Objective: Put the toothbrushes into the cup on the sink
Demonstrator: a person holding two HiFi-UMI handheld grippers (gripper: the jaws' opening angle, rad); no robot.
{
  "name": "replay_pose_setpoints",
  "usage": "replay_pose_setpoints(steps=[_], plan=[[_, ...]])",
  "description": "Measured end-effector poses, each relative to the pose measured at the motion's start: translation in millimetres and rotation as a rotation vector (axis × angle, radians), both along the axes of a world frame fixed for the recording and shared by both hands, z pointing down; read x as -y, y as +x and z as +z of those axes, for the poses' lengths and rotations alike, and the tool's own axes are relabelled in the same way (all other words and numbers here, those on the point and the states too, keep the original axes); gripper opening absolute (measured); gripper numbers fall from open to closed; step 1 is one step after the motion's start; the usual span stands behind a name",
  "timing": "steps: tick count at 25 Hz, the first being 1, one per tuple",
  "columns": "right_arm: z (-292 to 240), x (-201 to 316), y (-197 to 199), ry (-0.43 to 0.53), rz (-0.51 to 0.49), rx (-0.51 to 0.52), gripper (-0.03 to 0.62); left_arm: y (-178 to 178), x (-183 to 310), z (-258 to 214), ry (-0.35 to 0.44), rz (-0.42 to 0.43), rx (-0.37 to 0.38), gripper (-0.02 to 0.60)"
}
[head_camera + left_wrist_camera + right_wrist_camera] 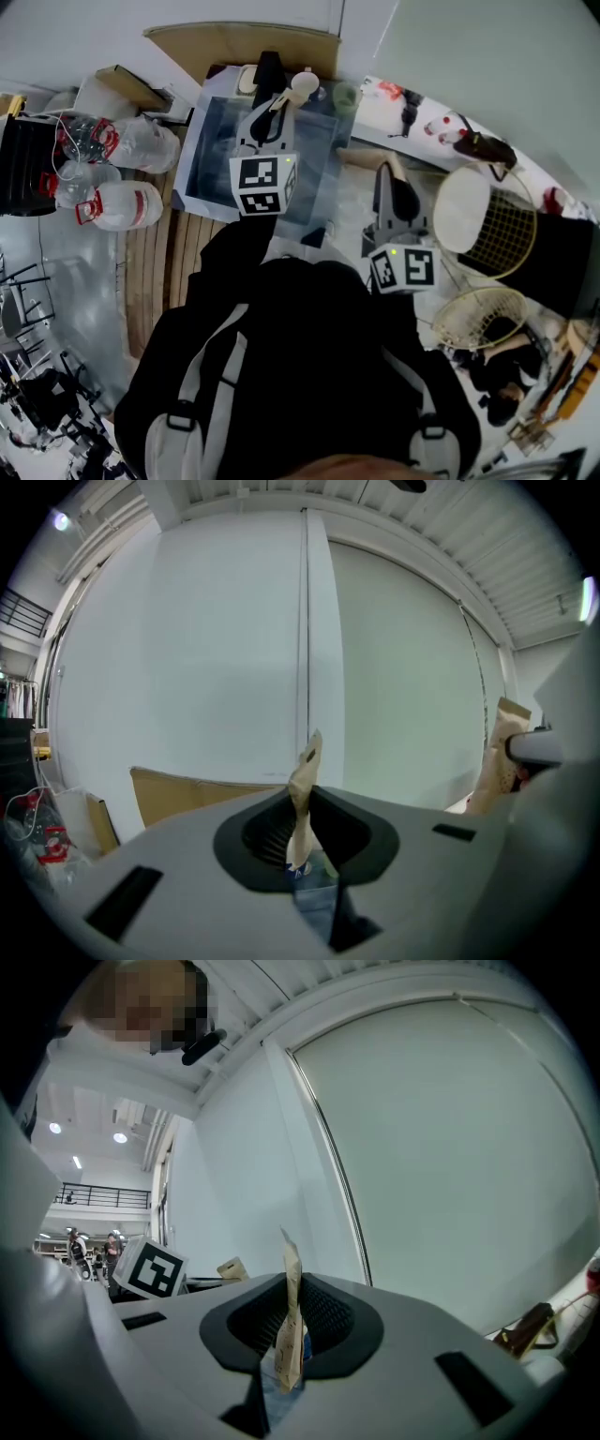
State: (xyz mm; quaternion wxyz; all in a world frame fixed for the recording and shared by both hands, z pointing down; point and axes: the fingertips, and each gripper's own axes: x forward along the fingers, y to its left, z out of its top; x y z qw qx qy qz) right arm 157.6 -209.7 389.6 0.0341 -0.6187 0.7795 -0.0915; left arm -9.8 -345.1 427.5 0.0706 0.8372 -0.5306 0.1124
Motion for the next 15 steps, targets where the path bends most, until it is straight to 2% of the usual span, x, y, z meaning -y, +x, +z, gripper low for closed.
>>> replay_pose_setpoints(steps=[4, 15], plan=[[2, 8, 7, -0.003, -0.007, -0.001, 0.038, 5, 22, 12, 0.005, -0.018, 0.031, 0.043], [12, 22, 17, -0.019, -0.01, -0.015, 0.039, 17, 76, 52, -0.074, -0.043, 0.04, 0.043]])
